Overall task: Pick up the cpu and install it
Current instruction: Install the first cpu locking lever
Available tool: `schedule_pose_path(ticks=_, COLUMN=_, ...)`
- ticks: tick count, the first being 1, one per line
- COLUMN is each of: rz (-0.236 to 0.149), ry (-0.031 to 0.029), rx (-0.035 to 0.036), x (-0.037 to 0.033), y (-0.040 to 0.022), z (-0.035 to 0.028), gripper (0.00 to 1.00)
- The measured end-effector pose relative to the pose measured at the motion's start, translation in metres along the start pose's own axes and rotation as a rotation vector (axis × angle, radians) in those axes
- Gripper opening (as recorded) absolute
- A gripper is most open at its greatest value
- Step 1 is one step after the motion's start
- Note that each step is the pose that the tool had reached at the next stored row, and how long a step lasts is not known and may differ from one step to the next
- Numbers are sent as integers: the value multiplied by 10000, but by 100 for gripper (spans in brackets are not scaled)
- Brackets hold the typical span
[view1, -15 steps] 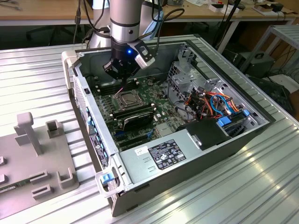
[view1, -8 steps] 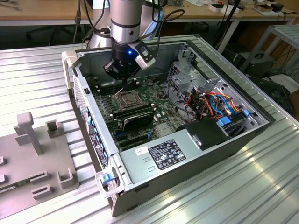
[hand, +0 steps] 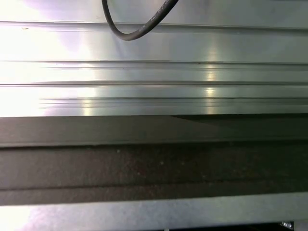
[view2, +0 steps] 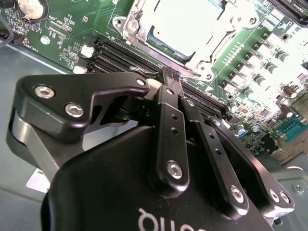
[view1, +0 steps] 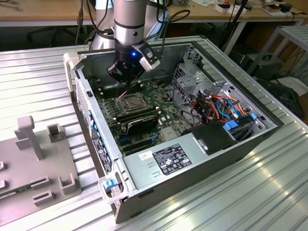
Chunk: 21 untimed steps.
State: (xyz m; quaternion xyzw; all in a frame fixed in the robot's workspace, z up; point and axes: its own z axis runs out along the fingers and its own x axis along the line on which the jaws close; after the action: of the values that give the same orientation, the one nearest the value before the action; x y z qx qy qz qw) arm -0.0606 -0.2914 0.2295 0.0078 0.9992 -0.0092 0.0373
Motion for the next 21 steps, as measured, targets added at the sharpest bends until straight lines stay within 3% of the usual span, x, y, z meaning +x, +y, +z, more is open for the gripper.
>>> schedule_pose_path(ticks=8, rz=0, ry=0, rx=2, x=1, y=0, z=-12, gripper=11)
schedule_pose_path(ticks=16, rz=-2, ry=-4, rx=2, x=84, y=6, z=-19, gripper=11)
schedule_pose_path(ticks=21, rz=-1, ry=-4, rx=2, x=31, y=17, z=-1, gripper=11)
